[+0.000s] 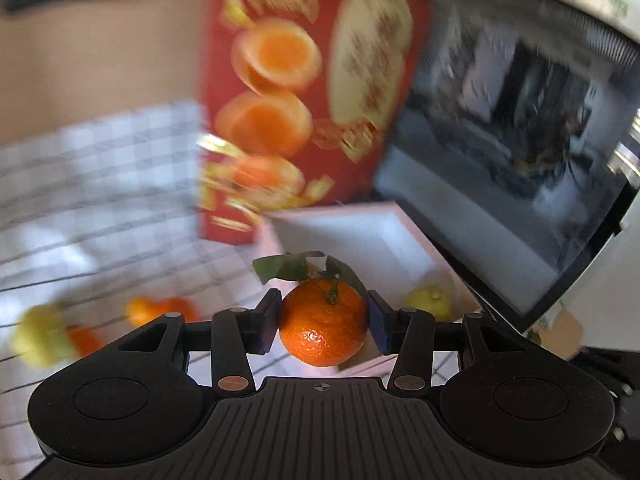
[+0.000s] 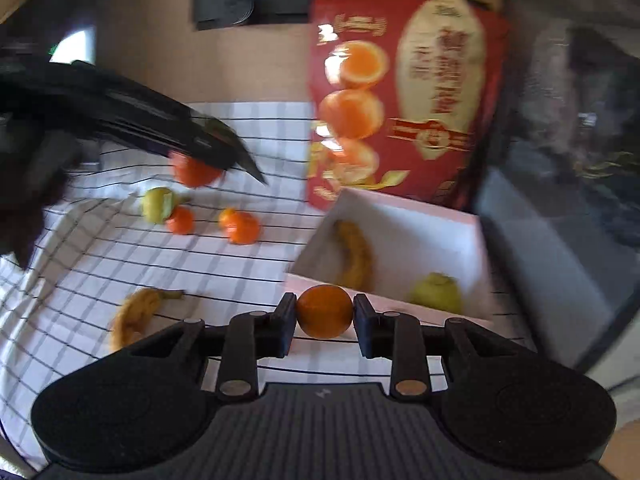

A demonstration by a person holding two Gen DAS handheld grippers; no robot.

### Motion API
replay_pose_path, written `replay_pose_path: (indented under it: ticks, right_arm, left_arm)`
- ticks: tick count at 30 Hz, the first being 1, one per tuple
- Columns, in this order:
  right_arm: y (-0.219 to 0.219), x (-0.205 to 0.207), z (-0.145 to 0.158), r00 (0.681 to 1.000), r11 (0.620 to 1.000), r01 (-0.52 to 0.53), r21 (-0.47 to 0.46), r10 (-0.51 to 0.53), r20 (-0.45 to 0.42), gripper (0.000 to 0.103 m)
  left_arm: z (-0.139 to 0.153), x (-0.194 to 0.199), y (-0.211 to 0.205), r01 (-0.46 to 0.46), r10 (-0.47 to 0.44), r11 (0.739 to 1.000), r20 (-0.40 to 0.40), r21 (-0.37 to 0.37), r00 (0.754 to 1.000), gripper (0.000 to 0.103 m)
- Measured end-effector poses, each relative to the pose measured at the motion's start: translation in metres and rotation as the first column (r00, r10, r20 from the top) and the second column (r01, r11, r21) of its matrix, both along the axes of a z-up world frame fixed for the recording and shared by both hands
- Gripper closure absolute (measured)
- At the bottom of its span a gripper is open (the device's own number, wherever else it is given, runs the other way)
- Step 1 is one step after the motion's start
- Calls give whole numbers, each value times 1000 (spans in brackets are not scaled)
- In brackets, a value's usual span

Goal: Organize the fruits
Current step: 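Release the leafy mandarin into the pink box with the left gripper while the right gripper drops its mandarin in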

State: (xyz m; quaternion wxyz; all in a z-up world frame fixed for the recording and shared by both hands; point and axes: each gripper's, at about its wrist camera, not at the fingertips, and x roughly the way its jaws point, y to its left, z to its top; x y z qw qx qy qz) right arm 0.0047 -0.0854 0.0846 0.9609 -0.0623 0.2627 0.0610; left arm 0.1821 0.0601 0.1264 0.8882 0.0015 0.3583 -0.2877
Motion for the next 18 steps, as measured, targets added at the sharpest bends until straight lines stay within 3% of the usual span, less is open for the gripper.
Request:
replay_pose_path:
  ticks: [3,5,7,10,14,18]
  right_arm:
    - [-18,-3,-5,998,998,53,13,-53,-14,73]
    - [-30,-5,-10,997,997,78,24,-77,-27,73]
    - [-39,-5,-14,995,995,95,26,-94,-39,73]
    - [-50,-3,-21,992,993,111,37,-108,-60,73]
    - [-52,10,-20,993,994,101,34,-99,-66,73]
    - [-42,24,-8,998,998,57,38,-55,-43,73]
  left_arm:
    - [-25,33,-28,23,-17,998,-95,64,995,51]
    - [-35,41,-35,-6,18,994,-108,111,994,50]
    - [-33,41,-30,-4,12,998,-135,64,991,52]
    - [-18,28,-13,-8,9,1000,-104,4,994,52]
    - [-3,4,24,-96,91,992,-63,-85,994,52]
    - [-17,-27,50,-141,127,981,-104,-136,986,52]
